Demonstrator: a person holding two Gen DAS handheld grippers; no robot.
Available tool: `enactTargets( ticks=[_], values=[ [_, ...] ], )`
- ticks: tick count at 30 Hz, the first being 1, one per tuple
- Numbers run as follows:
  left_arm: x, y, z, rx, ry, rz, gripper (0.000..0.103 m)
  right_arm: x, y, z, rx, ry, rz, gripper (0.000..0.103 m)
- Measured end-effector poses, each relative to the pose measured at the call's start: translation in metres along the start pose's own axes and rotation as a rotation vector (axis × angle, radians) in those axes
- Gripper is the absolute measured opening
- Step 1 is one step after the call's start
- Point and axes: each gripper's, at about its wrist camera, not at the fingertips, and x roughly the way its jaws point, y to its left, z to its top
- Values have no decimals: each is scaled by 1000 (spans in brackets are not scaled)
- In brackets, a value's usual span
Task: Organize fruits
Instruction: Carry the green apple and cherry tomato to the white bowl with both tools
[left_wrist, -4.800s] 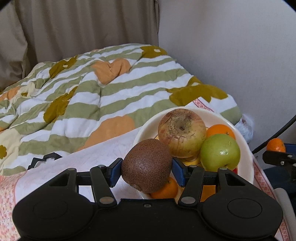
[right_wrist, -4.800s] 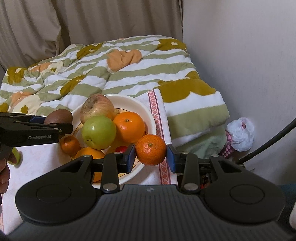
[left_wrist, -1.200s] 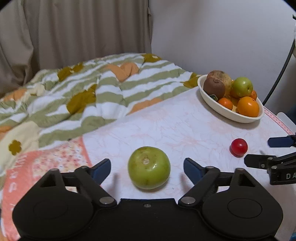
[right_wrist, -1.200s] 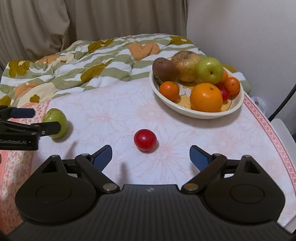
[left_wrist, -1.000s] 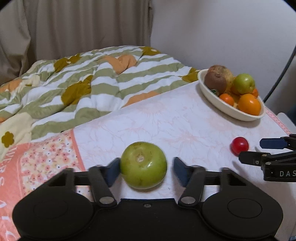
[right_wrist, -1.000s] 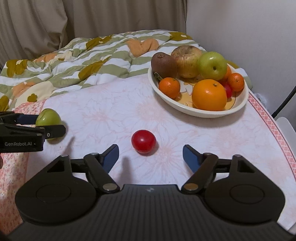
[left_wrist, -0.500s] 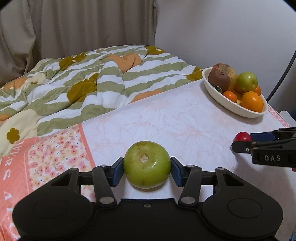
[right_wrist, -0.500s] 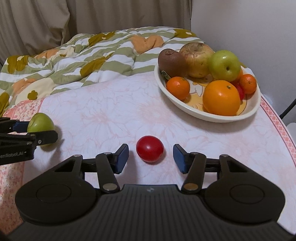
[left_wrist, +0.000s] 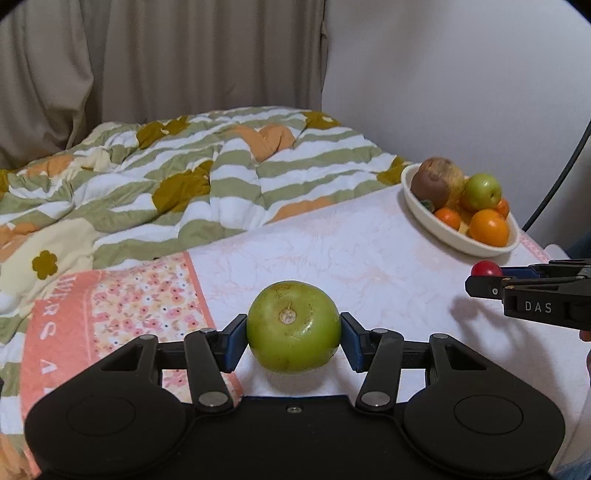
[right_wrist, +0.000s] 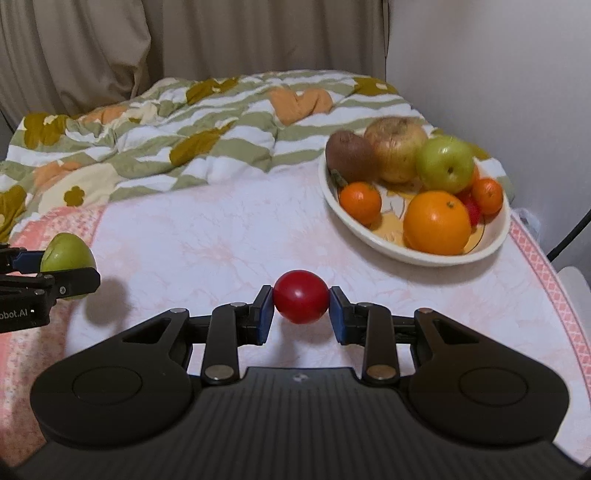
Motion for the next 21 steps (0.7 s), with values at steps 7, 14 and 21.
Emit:
enactTargets(
  ticks=[7, 14, 21],
  values=[
    [-32, -17, 15, 11, -62, -10, 57, -40, -8, 11, 9, -44, -7, 47],
    [-49, -50, 36, 23, -119, -14, 57, -70, -38, 24, 22, -84, -18, 47],
    [-49, -95, 57, 1, -162, 10, 57, -82, -85, 38, 25, -109, 11, 47]
  ],
)
